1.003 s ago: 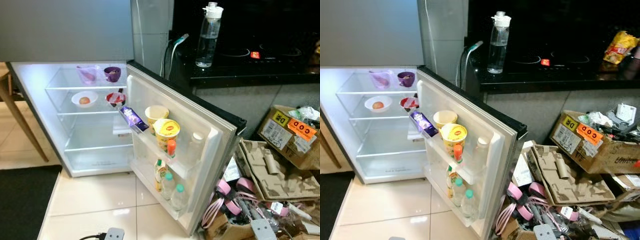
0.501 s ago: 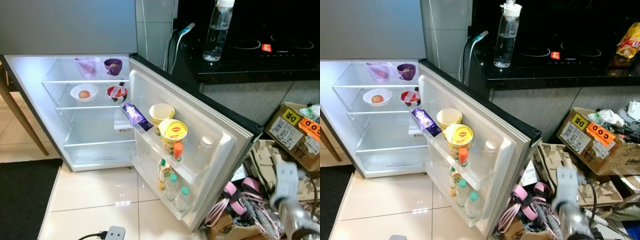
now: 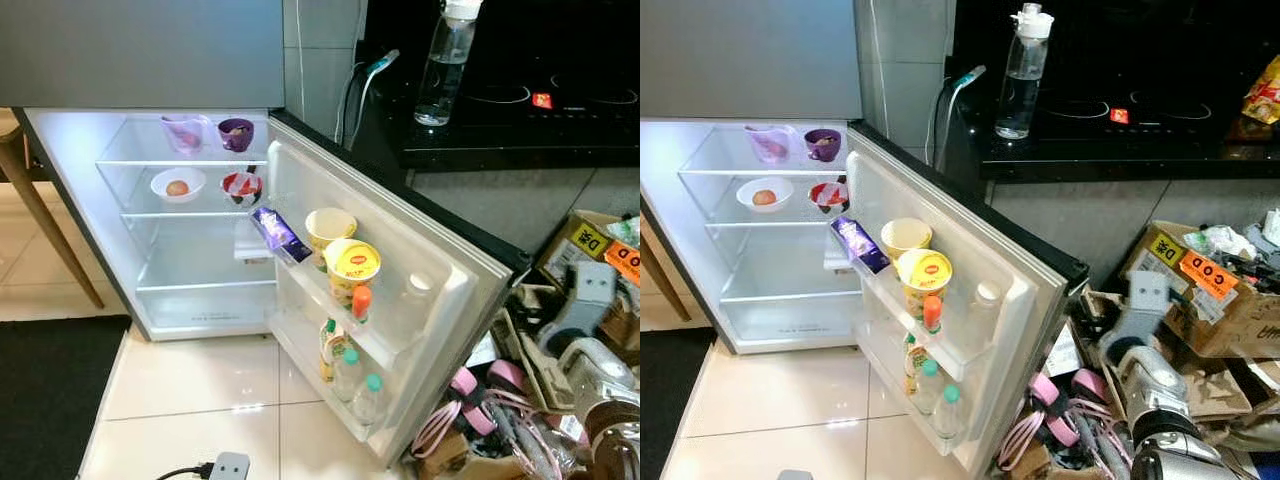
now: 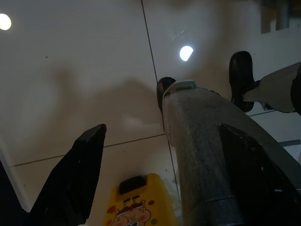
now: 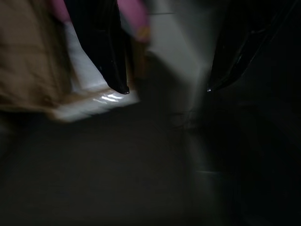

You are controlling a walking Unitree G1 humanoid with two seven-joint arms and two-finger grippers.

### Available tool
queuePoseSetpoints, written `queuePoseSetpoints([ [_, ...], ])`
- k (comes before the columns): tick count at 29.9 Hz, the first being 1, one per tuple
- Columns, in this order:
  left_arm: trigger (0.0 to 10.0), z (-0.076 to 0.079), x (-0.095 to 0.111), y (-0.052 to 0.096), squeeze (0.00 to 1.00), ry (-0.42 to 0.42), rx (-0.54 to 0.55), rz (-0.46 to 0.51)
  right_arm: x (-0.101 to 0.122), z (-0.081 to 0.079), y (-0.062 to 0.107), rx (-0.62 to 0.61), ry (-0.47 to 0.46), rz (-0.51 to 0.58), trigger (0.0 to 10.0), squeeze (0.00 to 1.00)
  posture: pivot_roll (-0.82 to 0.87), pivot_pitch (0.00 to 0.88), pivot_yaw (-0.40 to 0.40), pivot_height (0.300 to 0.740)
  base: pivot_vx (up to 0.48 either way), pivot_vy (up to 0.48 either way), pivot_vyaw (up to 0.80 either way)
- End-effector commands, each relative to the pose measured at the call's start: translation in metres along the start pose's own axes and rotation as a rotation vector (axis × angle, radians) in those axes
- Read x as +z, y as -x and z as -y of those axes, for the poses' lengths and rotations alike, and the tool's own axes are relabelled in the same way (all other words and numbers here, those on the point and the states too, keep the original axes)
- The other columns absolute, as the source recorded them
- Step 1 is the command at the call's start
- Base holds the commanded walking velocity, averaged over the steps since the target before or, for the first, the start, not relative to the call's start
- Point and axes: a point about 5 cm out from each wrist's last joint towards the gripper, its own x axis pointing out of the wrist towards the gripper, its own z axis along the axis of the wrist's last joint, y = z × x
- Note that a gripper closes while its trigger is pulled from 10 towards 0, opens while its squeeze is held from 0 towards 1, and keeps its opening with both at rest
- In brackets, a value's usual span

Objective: Restocking fridge

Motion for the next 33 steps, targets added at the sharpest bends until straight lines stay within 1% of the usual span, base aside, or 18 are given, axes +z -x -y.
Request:
queuePoseSetpoints([
  [1,10.0,0.006,-0.026,0.002,0.00,0.023,-0.017,-0.096,-0.006,-0.011,0.000,0.135,0.016,-0.039,10.0,0.00,-0.07,0.000,-0.075,0.740,0.000,0.000,0.00],
  [8,10.0,0.007,-0.027,0.003,0.00,0.026,-0.021,-0.096,-0.013,-0.025,0.001,0.339,0.049,-0.086,10.0,0.00,-0.07,0.000,-0.077,0.740,0.000,0.000,0.00],
  [9,10.0,0.006,-0.028,0.003,0.00,0.026,-0.022,-0.098,-0.014,-0.032,0.002,0.415,0.047,-0.090,5.0,0.00,-0.07,0.000,-0.077,0.740,0.000,0.000,0.00],
  [10,10.0,0.006,-0.028,0.003,0.00,0.026,-0.022,-0.098,-0.014,-0.032,0.002,0.415,0.047,-0.090,5.0,0.00,-0.07,0.000,-0.077,0.740,0.000,0.000,0.00],
  [11,10.0,0.006,-0.028,0.003,0.00,0.027,-0.022,-0.099,-0.014,-0.036,0.002,0.469,0.047,-0.094,0.0,0.00,-0.07,0.000,-0.079,0.740,0.000,0.000,0.00],
  [12,10.0,0.006,-0.028,0.003,0.00,0.027,-0.022,-0.099,-0.014,-0.036,0.002,0.469,0.047,-0.094,0.0,0.00,-0.07,0.000,-0.079,0.740,0.000,0.000,0.00],
  [15,10.0,0.005,-0.029,0.003,0.00,0.032,-0.019,-0.101,-0.019,-0.060,0.005,0.708,0.059,-0.126,0.0,0.00,-0.07,0.000,-0.080,0.740,0.000,0.000,0.00],
  [16,10.0,0.005,-0.029,0.003,0.00,0.032,-0.019,-0.101,-0.019,-0.060,0.005,0.708,0.059,-0.126,0.0,0.00,-0.07,0.000,-0.080,0.740,0.000,0.000,0.00],
  [19,10.0,0.007,-0.030,0.003,0.00,0.036,-0.021,-0.101,-0.021,-0.090,0.011,0.938,0.075,-0.145,0.0,0.00,-0.07,0.000,-0.081,0.740,0.000,0.000,0.00],
  [21,10.0,0.007,-0.029,0.003,0.00,0.037,-0.022,-0.101,-0.020,-0.097,0.013,0.983,0.077,-0.142,0.0,0.00,-0.07,0.000,-0.081,0.740,0.000,0.000,0.00],
  [22,10.0,0.008,-0.030,0.003,0.00,0.039,-0.026,-0.103,-0.017,-0.108,0.015,1.049,0.067,-0.128,0.0,0.00,-0.07,0.000,-0.082,0.740,0.000,0.000,0.00],
  [23,10.0,0.009,-0.030,0.003,0.00,0.040,-0.029,-0.104,-0.013,-0.117,0.017,1.098,0.056,-0.110,6.0,0.00,-0.07,0.000,-0.084,0.740,0.000,0.000,0.00],
  [24,10.0,0.009,-0.030,0.003,0.00,0.040,-0.029,-0.104,-0.013,-0.117,0.017,1.098,0.056,-0.110,6.0,0.00,-0.07,0.000,-0.084,0.740,0.000,0.000,0.00],
  [25,10.0,0.011,-0.030,0.003,0.00,0.042,-0.034,-0.106,-0.006,-0.127,0.019,1.154,0.040,-0.085,10.0,0.00,-0.07,0.000,-0.084,0.740,0.000,0.000,0.00],
  [28,10.0,0.012,-0.031,0.002,0.00,0.043,-0.038,-0.109,0.000,-0.135,0.019,1.184,0.041,-0.049,10.0,0.00,-0.07,0.000,-0.084,0.740,0.000,0.000,0.00],
  [30,10.0,0.015,-0.033,0.002,0.00,0.045,-0.043,-0.115,0.004,-0.128,-0.003,0.989,0.114,0.014,10.0,0.00,-0.06,0.000,-0.089,0.740,0.000,0.000,0.00],
  [31,10.0,0.015,-0.033,0.002,0.00,0.045,-0.043,-0.115,0.004,-0.128,-0.003,0.989,0.114,0.014,10.0,0.00,-0.06,0.000,-0.089,0.740,0.000,0.000,0.00],
  [33,10.0,0.016,-0.033,0.002,0.00,0.045,-0.044,-0.118,0.003,-0.121,-0.012,0.877,0.129,0.011,10.0,0.00,-0.06,0.000,-0.089,0.740,0.000,0.000,0.00],
])
